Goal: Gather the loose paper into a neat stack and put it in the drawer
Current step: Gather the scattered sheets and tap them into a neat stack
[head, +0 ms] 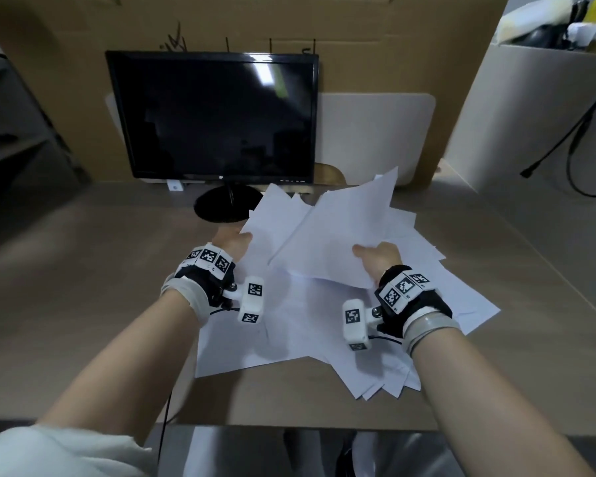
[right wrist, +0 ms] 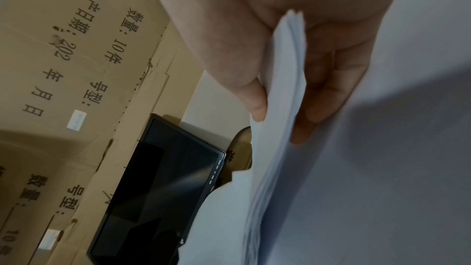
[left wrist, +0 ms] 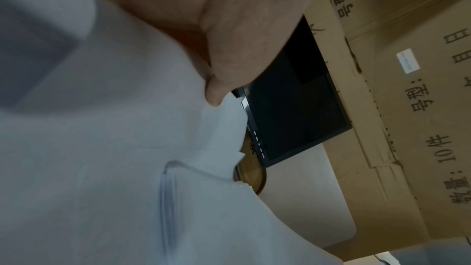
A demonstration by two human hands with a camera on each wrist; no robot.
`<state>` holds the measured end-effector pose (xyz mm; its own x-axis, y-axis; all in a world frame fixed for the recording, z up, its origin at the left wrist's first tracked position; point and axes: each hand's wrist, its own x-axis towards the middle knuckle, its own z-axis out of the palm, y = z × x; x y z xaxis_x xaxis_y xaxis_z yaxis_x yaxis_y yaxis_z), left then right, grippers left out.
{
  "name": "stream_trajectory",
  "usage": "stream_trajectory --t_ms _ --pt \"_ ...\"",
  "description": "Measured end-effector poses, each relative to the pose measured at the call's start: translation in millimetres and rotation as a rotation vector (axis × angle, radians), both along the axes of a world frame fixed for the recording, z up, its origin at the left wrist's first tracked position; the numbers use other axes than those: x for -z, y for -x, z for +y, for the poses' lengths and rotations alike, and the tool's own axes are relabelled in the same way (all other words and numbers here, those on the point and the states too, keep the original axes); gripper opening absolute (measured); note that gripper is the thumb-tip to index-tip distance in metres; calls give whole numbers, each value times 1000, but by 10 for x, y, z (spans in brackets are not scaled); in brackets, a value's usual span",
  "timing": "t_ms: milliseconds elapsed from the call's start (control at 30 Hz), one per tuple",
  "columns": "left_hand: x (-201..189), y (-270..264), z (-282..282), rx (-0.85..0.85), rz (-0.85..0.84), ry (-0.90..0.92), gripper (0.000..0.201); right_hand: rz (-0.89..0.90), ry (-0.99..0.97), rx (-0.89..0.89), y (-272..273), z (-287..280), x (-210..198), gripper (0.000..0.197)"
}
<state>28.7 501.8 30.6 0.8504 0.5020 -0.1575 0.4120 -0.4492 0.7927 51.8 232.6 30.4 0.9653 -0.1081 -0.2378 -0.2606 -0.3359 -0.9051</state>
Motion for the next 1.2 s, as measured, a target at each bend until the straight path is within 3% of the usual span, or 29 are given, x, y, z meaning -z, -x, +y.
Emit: stream_trajectory --t_ms 133,267,333,433,533,700,833,867,967,1000,1100,1200 --pt "55 53 60 -1 147 127 18 32 63 -101 22 63 2 47" --pt "114 206 51 7 160 438 53 78 146 -240 24 141 -9 62" --pt "59 297 -36 111 215 526 53 94 201 -320 27 176 -7 66" --pt "-32 410 -112 192 237 511 43 80 215 -356 17 178 10 62" --pt "-68 489 -92 194 256 532 52 45 166 -376 44 170 -15 38" --pt "-58 632 14 115 259 589 60 38 88 -460 76 342 -15 45" --pt "303 508 352 38 264 509 105 26 50 -432 84 575 18 35" --pt "302 541 388 -1 256 528 101 4 60 -382 78 602 31 32" --pt "31 767 342 -115 179 578 60 -50 134 -275 -12 599 80 33" --pt "-14 795 365 -122 157 575 60 -48 185 -270 -23 590 69 32" --pt "-89 781 503 -144 33 546 83 54 369 -263 -41 594 52 55" --pt "-233 871 518 -154 -62 487 50 116 495 -299 -40 661 63 63"
